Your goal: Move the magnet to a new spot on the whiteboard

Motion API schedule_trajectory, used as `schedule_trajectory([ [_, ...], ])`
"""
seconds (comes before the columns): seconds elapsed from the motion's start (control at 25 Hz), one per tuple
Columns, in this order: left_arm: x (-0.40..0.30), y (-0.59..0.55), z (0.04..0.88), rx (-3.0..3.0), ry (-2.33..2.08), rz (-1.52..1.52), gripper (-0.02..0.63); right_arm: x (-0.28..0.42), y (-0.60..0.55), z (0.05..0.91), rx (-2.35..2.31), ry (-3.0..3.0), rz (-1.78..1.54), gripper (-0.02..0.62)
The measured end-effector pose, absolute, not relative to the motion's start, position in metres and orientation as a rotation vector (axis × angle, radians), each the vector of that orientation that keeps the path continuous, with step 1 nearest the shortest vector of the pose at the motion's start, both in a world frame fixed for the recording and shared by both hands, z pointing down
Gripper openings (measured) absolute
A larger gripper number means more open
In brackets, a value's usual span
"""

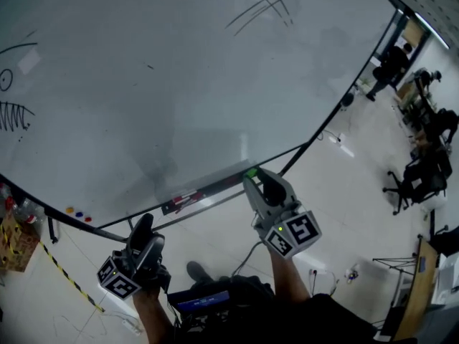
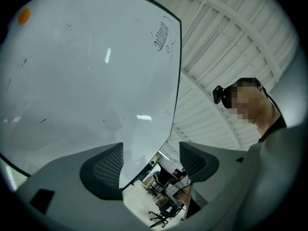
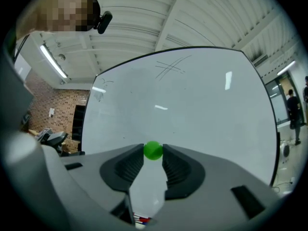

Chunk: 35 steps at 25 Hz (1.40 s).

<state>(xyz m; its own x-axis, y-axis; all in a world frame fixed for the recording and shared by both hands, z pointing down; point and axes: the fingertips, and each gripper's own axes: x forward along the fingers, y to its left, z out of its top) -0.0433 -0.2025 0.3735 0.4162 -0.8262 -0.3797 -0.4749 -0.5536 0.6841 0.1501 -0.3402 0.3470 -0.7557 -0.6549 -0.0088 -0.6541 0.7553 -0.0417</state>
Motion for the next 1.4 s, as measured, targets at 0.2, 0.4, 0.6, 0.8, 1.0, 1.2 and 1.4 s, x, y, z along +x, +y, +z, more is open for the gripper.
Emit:
schedule_trajectory([
  [0.2, -0.017, -0.168, 0.373, 2.169, -1.158, -0.964, 0.357, 0.172, -0.309, 0.345, -1.008, 2.917, -0.083, 0.143],
  [0.4, 0.024, -0.124, 0.373, 2.140, -1.185, -0.961, 0.358, 0.207, -0.277, 0.355, -0.958, 2.913, -0.147, 0.143],
  [0.6, 0.049, -0.077, 0.372, 2.132, -1.288, -0.924, 0.357, 0.219, -0.246, 0.363, -0.853, 2.913, -0.206, 0.143],
  [0.8, 0.050, -0.041, 0.368, 2.077, -1.393, -0.957, 0.357, 0.210, -0.221, 0.367, -0.729, 2.939, -0.236, 0.143],
  [1.0, 0.040, -0.010, 0.368, 2.032, -1.472, -0.995, 0.357, 0.191, -0.206, 0.362, -0.640, 2.961, -0.223, 0.143],
  [1.2, 0.013, 0.018, 0.364, 2.002, -1.543, -1.049, 0.357, 0.154, -0.189, 0.356, -0.558, 2.993, -0.188, 0.143],
  [1.4, -0.031, 0.059, 0.367, 1.962, -1.593, -1.106, 0.357, 0.098, -0.159, 0.353, -0.495, 3.024, -0.149, 0.143],
])
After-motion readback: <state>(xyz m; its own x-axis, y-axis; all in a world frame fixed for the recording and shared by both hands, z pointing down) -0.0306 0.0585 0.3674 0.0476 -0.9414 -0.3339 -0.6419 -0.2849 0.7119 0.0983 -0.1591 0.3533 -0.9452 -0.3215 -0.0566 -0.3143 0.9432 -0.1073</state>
